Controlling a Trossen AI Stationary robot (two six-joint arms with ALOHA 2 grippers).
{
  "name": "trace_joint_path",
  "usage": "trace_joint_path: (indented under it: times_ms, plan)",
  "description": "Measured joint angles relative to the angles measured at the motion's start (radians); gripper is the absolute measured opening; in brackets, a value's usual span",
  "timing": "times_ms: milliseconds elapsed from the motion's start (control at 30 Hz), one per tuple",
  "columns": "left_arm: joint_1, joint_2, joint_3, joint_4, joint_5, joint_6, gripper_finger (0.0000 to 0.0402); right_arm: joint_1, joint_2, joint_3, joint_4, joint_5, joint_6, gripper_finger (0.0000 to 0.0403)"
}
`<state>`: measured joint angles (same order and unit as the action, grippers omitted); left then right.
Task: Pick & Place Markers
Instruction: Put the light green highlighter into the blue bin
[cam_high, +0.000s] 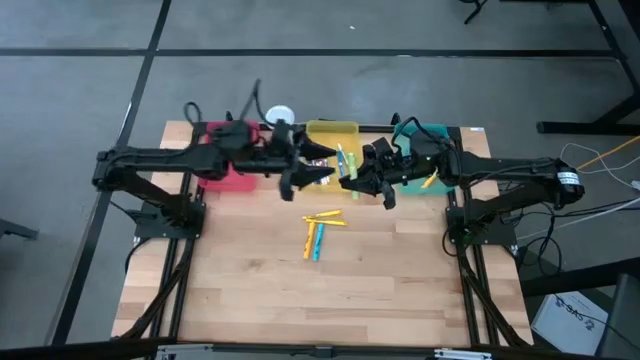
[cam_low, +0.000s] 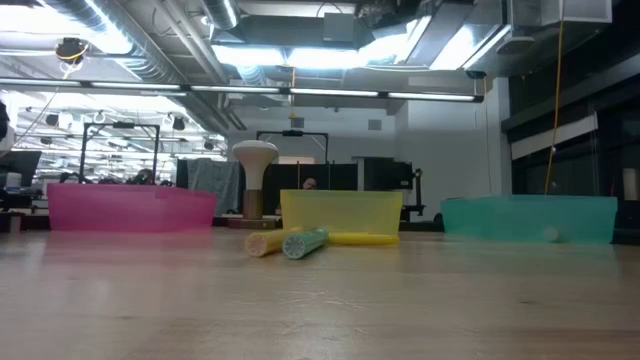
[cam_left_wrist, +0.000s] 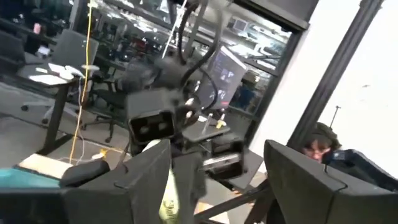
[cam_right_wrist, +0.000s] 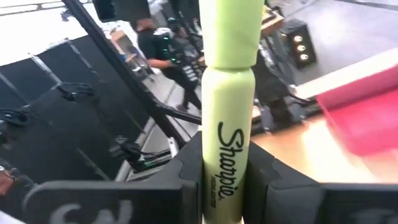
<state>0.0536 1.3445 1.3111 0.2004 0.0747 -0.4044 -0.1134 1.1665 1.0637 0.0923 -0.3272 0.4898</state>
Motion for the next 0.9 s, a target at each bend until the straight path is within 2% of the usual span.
trace_joint_path:
  times_ms: [133,267,600,767,900]
  plan:
    - [0.001,-0.053,0.001,-0.133,-0.052,0.037,0.0252,-0.008,-0.056,0.000,-0.116,0.057,-0.018,0.0060]
    - [0.001,-0.091,0.001,-0.240,-0.114,0.045,0.0247,-0.008,-0.110,0.000,-0.289,0.169,-0.032,0.0060]
    - [0.001,-0.084,0.001,-0.323,-0.133,-0.001,0.0246,-0.008,-0.211,0.000,-0.696,0.448,0.078,0.0060]
    - [0.000,-0.085,0.001,-0.317,-0.133,-0.001,0.0246,-0.033,-0.234,0.000,-0.817,0.474,0.082,0.0060]
    - [0.001,-0.085,0.001,-0.317,-0.134,-0.001,0.0246,-0.084,-0.237,0.000,-0.839,0.468,0.049,0.0060]
